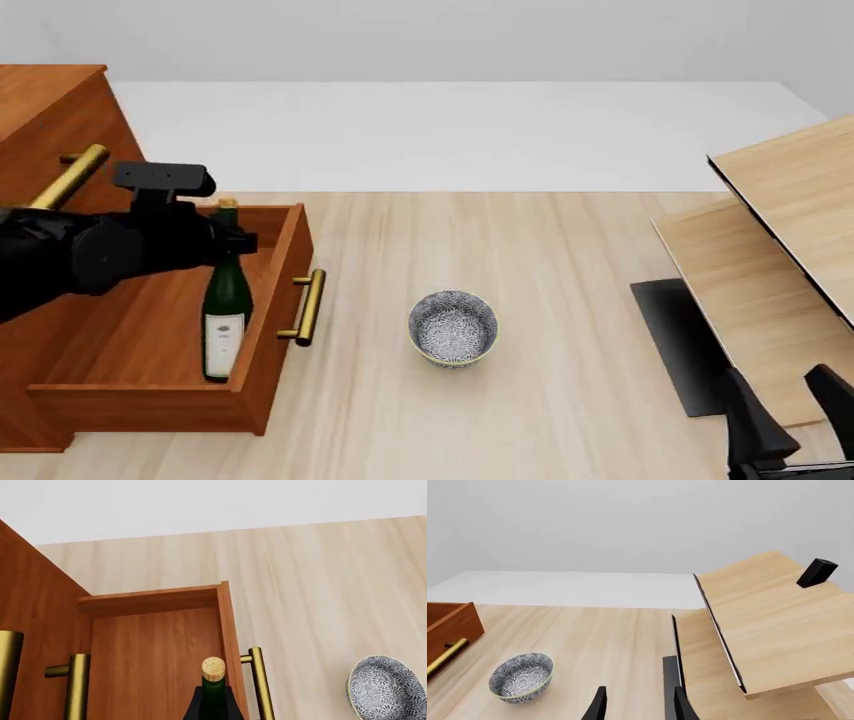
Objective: Put the wine bottle in the bottom drawer of the cabinet.
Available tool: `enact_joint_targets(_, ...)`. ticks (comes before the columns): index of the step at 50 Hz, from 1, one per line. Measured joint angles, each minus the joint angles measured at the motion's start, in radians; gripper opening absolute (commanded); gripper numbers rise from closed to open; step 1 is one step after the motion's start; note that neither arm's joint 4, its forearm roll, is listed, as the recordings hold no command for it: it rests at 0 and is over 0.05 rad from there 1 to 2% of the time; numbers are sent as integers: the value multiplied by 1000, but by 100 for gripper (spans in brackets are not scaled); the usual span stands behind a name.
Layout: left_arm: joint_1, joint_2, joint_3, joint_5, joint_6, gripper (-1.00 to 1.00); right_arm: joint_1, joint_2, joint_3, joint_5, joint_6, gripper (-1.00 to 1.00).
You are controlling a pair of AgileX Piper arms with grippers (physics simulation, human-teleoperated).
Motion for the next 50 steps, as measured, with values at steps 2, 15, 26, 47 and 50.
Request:
enact_joint_targets(2,1,7,-1,-8,0,-100,-1,0,0,0,2,100)
enact_joint_targets(15,7,48,-5,-58,1,-100,-8,0,0,-3,11,100)
enact_joint_targets(26,12,78,-4,-101,2,-100,-14,0,0,-4,18,100)
enact_joint_targets(47,24,115,2,-162,-3,-100,-20,0,0,-5,20,100)
enact_joint_targets(50,26,120,6,-176,-4,-100,-21,0,0,-6,20,100)
